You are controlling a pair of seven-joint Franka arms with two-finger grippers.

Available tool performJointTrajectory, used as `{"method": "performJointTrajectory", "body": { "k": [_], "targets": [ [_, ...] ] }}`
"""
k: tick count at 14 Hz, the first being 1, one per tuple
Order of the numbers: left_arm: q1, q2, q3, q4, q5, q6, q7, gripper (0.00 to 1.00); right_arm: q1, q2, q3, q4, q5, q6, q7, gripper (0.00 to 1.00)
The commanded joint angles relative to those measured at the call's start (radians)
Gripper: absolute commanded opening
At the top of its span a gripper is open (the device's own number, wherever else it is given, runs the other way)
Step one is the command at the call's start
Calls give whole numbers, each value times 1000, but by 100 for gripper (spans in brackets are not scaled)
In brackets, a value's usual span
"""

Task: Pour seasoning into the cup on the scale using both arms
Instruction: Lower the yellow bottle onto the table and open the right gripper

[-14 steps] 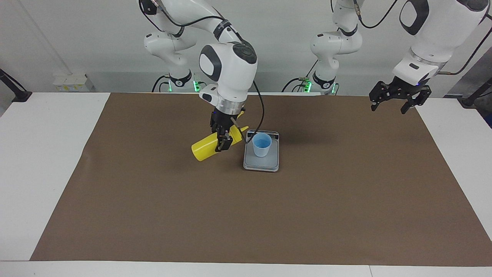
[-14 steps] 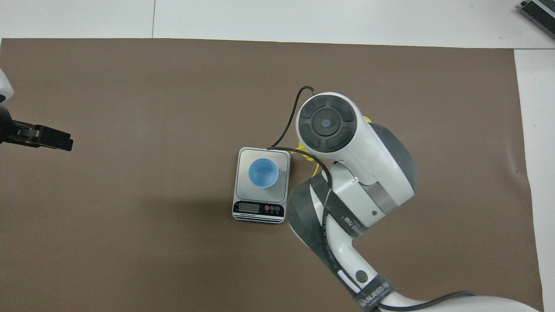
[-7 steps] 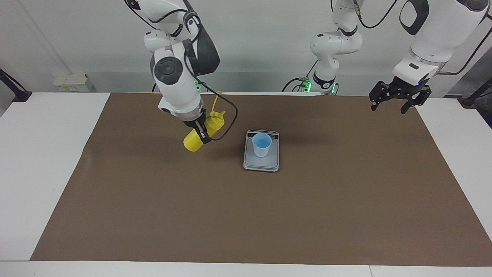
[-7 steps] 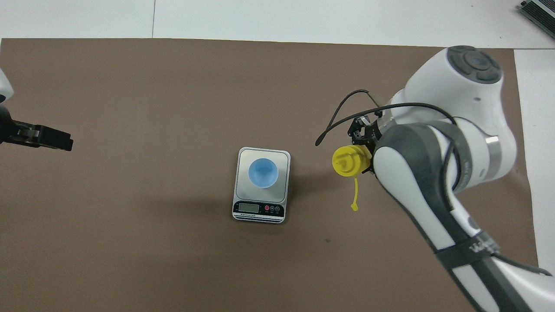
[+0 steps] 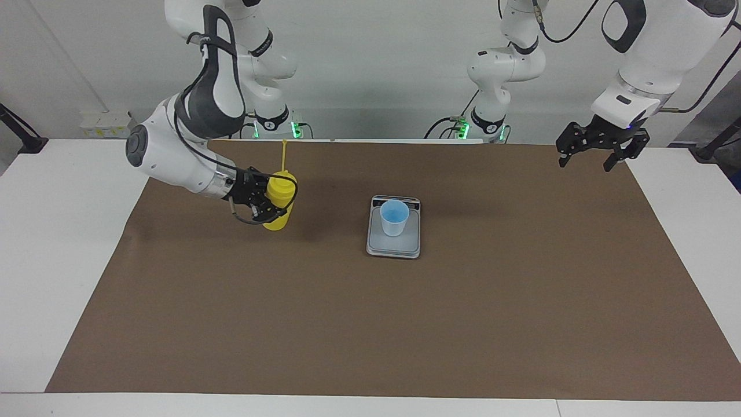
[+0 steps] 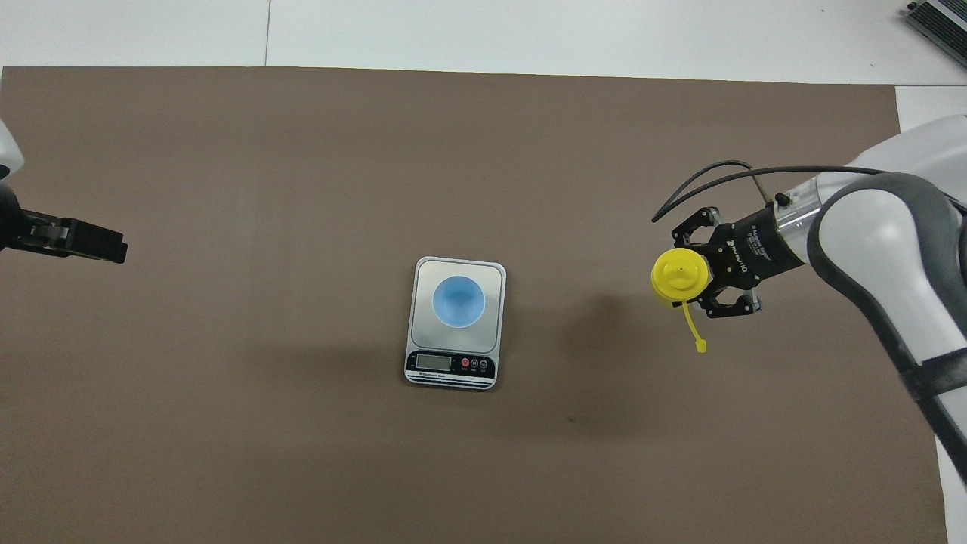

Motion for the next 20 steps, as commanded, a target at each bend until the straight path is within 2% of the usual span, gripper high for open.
{"method": "performJointTrajectory", "body": {
  "k": [1, 4, 7, 9, 10, 11, 12, 13, 14, 17, 20],
  "targets": [
    [6, -15, -1, -15, -13, 4, -6, 100, -73, -21, 13, -77, 86, 32, -72, 0],
    [6, -15, 0, -15, -13, 4, -6, 100, -108, 22, 13, -77, 137, 42, -102, 0],
    [6, -15, 0, -15, -13, 4, -6, 100, -160, 76, 13, -79, 137, 44, -223, 0],
    [6, -15, 0, -15, -13, 4, -6, 100, -161, 79, 11, -90, 137, 54, -234, 0],
    [6, -15, -1, -15, -13, 4, -6, 100, -161, 78, 10, -103, 137, 80, -217, 24],
    [6, -15, -1, -15, -13, 4, -6, 100, -162, 75, 9, -122, 137, 116, -174, 59],
    [6, -15, 0, -15, -13, 4, -6, 100, -162, 75, 8, -123, 133, 136, -138, 83],
    [6, -15, 0, -15, -13, 4, -6, 100, -167, 72, 8, -120, 122, 139, -136, 95],
    [6, -15, 0, -15, -13, 4, -6, 100, -167, 64, 6, -116, 117, 140, -136, 100],
    [6, -15, 0, -15, -13, 4, -6, 100, -162, 18, 6, -107, 82, 144, -134, 100],
    [6, -15, 0, -15, -13, 4, -6, 100, -148, -49, 16, -55, -108, 131, -166, 100]
  ]
}}
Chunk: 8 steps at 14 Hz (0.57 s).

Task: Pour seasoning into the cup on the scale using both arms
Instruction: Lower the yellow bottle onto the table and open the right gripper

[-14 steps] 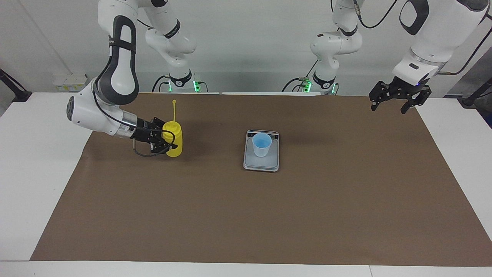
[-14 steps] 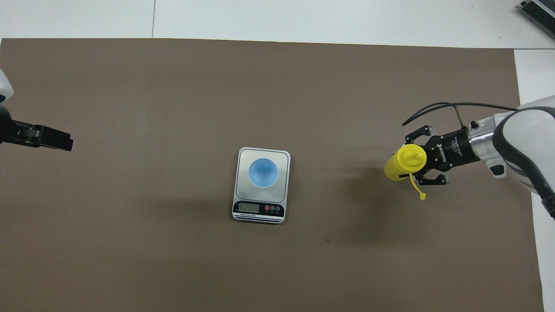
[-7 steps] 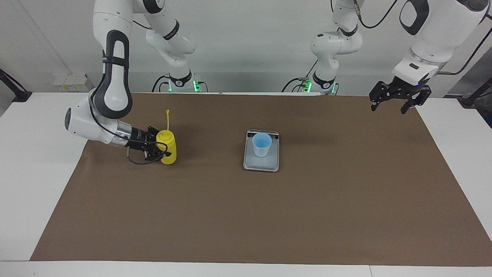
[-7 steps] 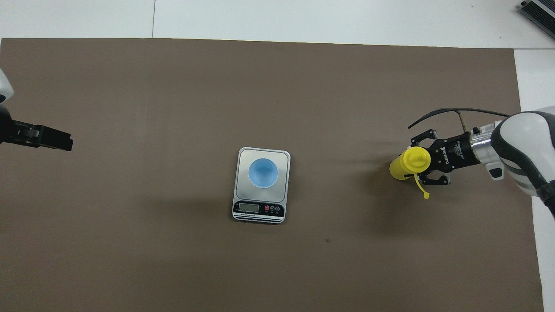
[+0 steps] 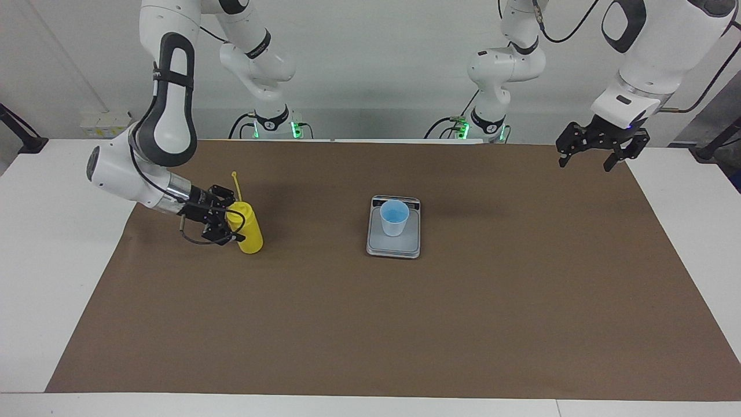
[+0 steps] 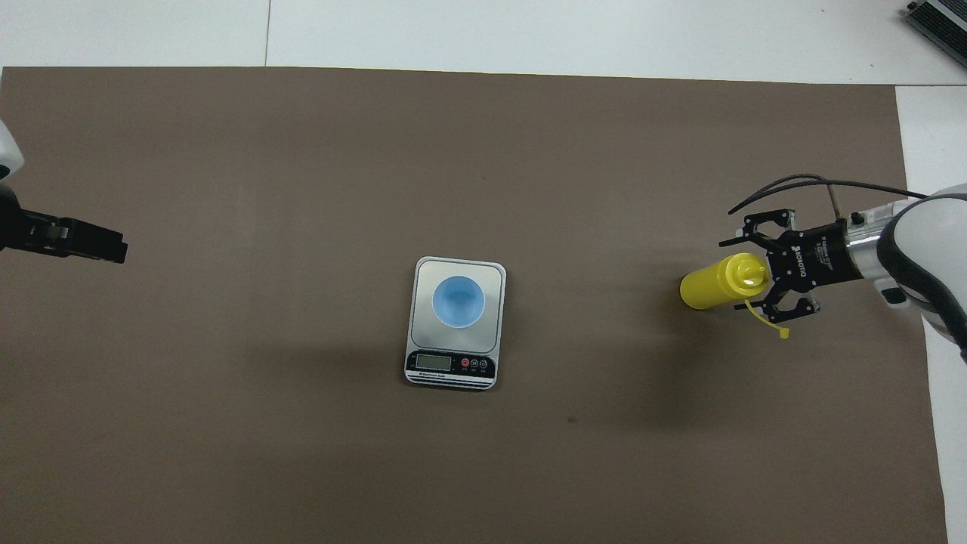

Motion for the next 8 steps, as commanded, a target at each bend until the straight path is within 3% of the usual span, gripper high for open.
{"method": "performJointTrajectory", "body": {
  "k": [1, 5, 8],
  "targets": [
    [6, -15, 0, -15, -13, 4, -6, 100, 5, -71, 16, 27, -129, -3, -16, 100],
    [6, -15, 0, -15, -13, 4, -6, 100, 60, -173, 18, 33, -279, -9, -219, 100],
    [6, -15, 0, -15, -13, 4, -6, 100, 118, -227, 18, 55, -299, -17, -347, 100]
  ]
}}
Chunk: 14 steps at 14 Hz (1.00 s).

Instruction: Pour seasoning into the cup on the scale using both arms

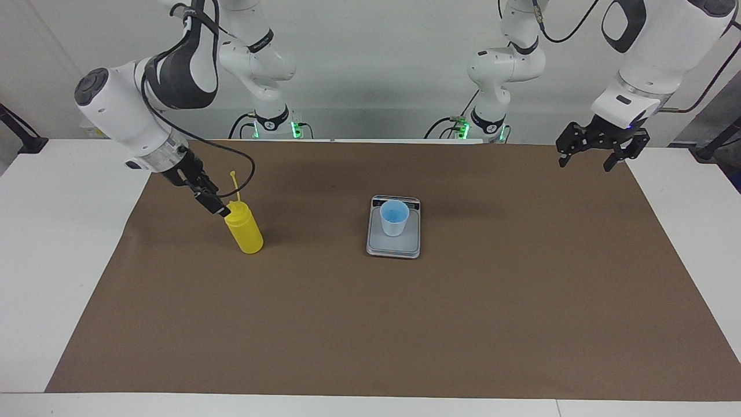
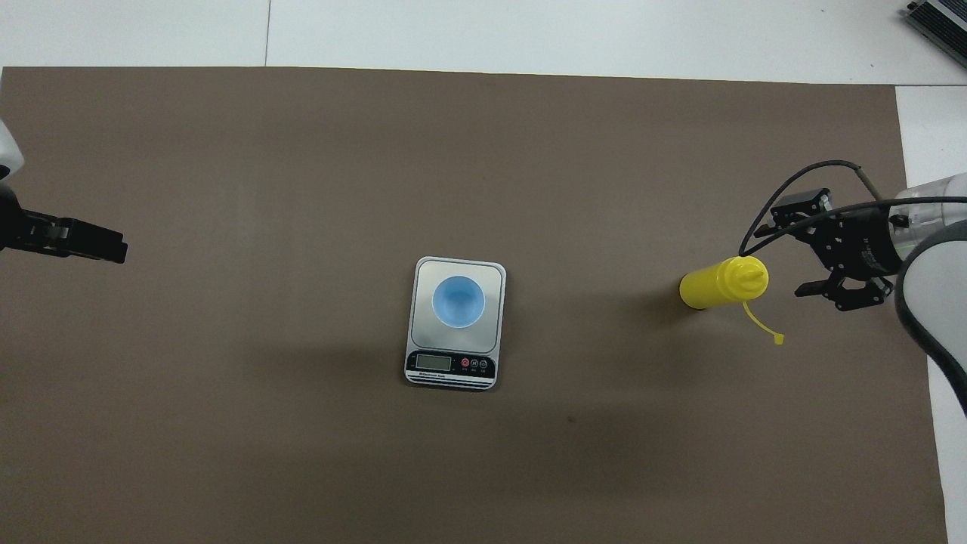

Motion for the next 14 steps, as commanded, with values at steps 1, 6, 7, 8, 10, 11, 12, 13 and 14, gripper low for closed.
{"method": "performJointTrajectory", "body": {
  "k": [1, 6, 7, 8, 10, 11, 12, 13, 14],
  "targets": [
    [6, -15, 0, -15, -13, 4, -6, 100, 46, -38, 4, 25, -86, -32, -137, 100],
    [6, -15, -1, -15, -13, 4, -6, 100, 115, -26, 12, 163, -250, -142, -321, 100],
    [5, -15, 0, -15, -13, 4, -6, 100, 114, -10, 32, 217, -296, -191, -350, 100],
    [6, -15, -1, -15, -13, 4, -6, 100, 112, 12, 46, 270, -327, -248, -402, 100],
    [6, -15, 0, -15, -13, 4, -6, 100, 114, 17, 47, 309, -322, -299, -440, 100],
    [6, -15, 0, -15, -13, 4, -6, 100, 112, 8, 47, 308, -315, -313, -443, 100],
    [6, -15, 0, -15, -13, 4, -6, 100, 112, 3, 46, 308, -304, -340, -443, 100],
    [6, -15, -1, -15, -13, 4, -6, 100, 111, -8, 46, 303, -298, -362, -443, 100],
    [6, -15, 0, -15, -13, 4, -6, 100, 111, -17, 46, 297, -296, -377, -444, 100]
  ]
}}
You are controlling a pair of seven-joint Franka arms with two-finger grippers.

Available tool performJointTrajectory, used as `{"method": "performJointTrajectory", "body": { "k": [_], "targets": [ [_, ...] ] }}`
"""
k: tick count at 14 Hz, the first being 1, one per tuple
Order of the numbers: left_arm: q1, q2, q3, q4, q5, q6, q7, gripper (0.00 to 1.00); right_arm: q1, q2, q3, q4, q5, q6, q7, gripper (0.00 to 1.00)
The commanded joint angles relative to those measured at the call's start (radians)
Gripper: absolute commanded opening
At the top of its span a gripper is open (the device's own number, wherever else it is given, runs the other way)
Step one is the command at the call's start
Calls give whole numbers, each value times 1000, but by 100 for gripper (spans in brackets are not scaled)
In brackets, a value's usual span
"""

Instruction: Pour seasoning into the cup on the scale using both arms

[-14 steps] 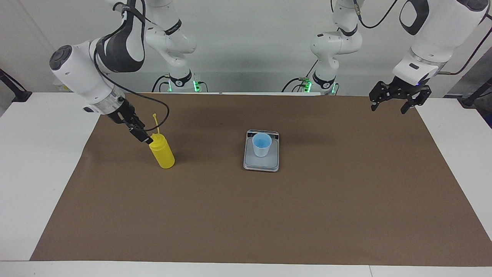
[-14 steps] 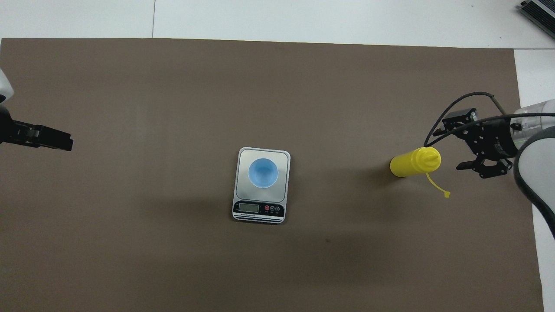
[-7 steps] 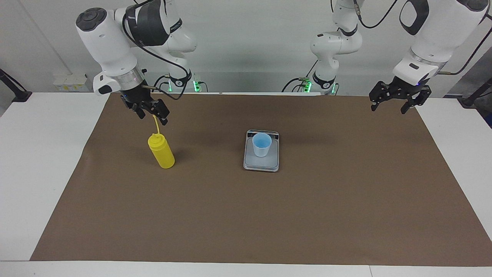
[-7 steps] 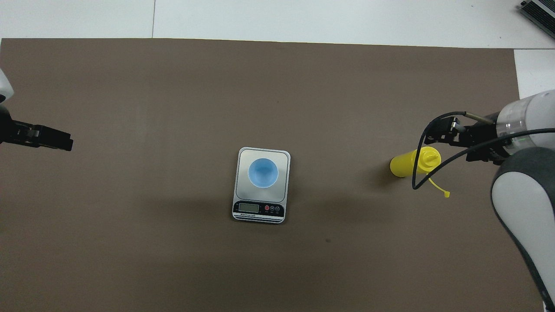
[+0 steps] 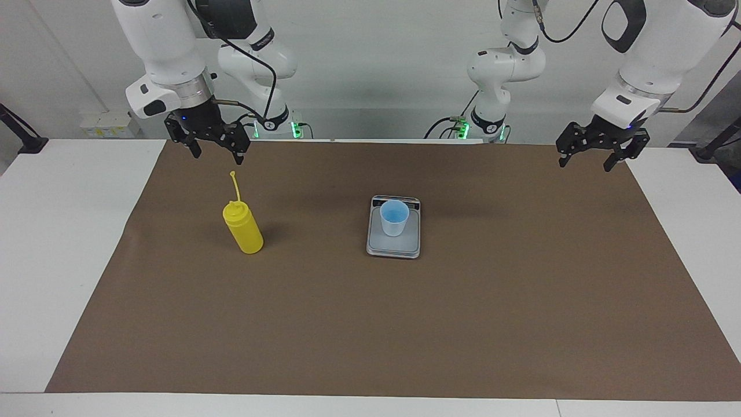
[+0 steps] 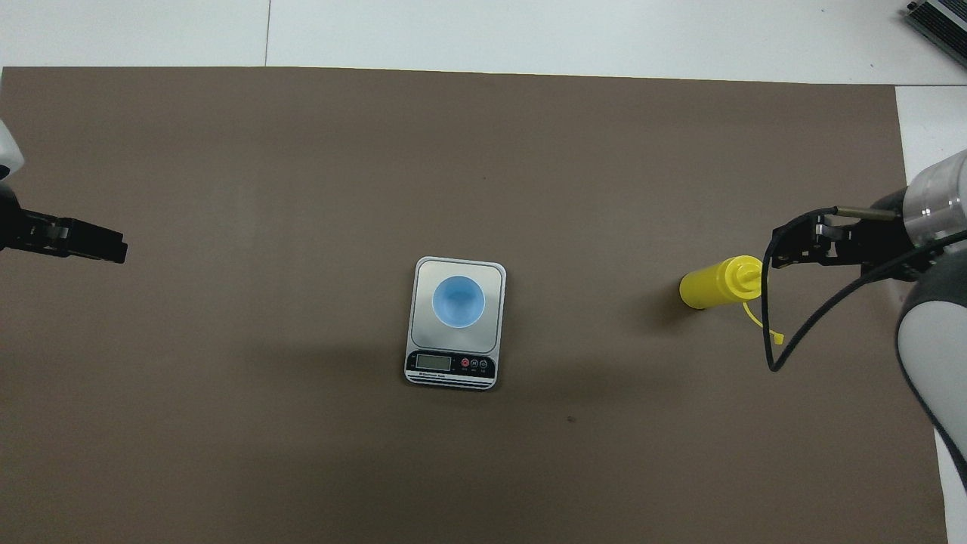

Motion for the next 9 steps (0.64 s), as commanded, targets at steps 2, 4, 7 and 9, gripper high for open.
{"method": "performJointTrajectory", "body": {
  "k": [2, 4, 7, 9],
  "targets": [
    [6, -15, 0, -15, -13, 4, -6, 100, -12, -14, 11, -11, 4, -45, -30, 100],
    [6, -15, 0, -15, -13, 4, -6, 100, -12, -14, 11, -13, 4, -39, -29, 100],
    [6, -15, -1, -15, -13, 4, -6, 100, -14, -14, 11, -13, 5, -36, -24, 100],
    [6, -15, -1, -15, -13, 4, -6, 100, -12, -14, 11, -13, 5, -38, -25, 100]
  ]
}}
